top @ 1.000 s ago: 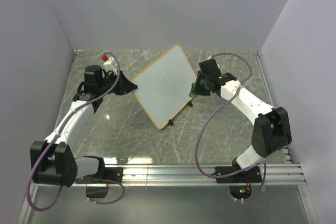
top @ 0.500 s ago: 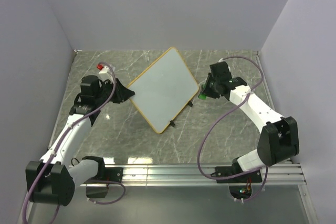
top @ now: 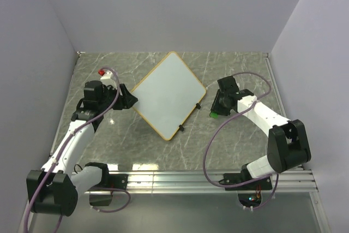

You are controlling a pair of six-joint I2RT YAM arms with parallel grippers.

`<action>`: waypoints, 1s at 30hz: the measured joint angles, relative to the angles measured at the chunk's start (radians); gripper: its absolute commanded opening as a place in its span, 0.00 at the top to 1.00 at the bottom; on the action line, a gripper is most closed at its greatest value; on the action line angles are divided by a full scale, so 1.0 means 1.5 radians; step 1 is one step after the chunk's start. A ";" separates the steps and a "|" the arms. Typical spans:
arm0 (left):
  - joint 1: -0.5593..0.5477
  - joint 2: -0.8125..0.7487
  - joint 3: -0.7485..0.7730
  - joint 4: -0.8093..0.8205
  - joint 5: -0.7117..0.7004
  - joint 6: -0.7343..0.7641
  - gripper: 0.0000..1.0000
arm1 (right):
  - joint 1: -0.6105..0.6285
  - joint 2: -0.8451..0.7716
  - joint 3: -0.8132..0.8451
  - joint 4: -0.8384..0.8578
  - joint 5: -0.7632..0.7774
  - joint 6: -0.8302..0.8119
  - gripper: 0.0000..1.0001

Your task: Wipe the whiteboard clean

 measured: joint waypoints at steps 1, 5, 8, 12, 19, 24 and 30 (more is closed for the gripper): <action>0.000 0.000 0.000 -0.003 -0.002 0.003 0.37 | 0.000 0.000 -0.006 0.002 0.001 0.001 0.57; 0.000 0.000 0.009 -0.011 -0.011 0.008 0.36 | 0.000 0.000 -0.041 0.010 0.002 0.006 0.30; 0.000 0.000 0.029 -0.025 -0.014 0.010 0.34 | 0.000 0.002 -0.067 0.014 0.002 0.011 0.03; 0.000 0.000 0.069 -0.038 -0.019 0.017 0.29 | 0.000 0.004 -0.079 0.009 0.007 0.016 0.01; 0.000 0.000 0.135 -0.070 -0.055 0.023 0.01 | 0.001 -0.046 -0.044 -0.033 0.016 0.016 0.01; 0.000 -0.013 0.151 -0.076 -0.132 -0.003 0.01 | 0.019 -0.170 0.071 -0.046 -0.001 -0.002 0.00; -0.001 -0.020 0.160 -0.081 -0.223 -0.049 0.01 | 0.027 -0.322 0.202 0.027 -0.070 -0.012 0.00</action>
